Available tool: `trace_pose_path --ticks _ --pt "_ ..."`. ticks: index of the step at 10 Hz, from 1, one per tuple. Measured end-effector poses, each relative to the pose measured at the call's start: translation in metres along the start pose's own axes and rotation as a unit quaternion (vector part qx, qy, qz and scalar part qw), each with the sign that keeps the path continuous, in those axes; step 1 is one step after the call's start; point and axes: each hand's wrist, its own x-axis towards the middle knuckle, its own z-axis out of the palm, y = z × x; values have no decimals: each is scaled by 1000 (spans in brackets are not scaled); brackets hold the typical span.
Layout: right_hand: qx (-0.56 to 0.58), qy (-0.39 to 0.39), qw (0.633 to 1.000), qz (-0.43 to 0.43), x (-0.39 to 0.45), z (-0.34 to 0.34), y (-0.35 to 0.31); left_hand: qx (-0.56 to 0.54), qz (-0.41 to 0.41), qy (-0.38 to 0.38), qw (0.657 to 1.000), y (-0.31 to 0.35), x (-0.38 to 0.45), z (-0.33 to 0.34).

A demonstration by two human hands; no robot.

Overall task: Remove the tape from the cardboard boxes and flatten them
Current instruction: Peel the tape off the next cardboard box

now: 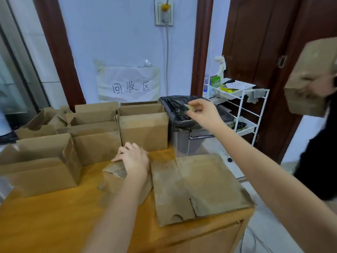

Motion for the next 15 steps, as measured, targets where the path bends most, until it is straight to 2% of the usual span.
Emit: trace_pose_path --ticks 1,3,6,8,9,10,13,15 --pt "-1 1 1000 13 13 -4 6 27 8 0 1000 4 4 0" --pt "-110 -1 994 21 49 0 24 26 2 19 999 7 9 3" --pt "-188 -47 980 44 84 16 36 13 6 37 999 10 12 7" --pt "-201 -93 972 77 96 23 44 -3 0 55 998 9 13 8" --pt "-225 -137 960 97 100 29 45 -4 0 56 998 9 14 8" --pt "-246 -212 939 114 100 32 41 -4 2 58 998 8 14 9" --pt "-213 -211 947 116 103 38 53 -1 1 64 998 9 14 13" --pt "-181 -171 964 94 102 33 49 2 2 60 998 8 15 13"
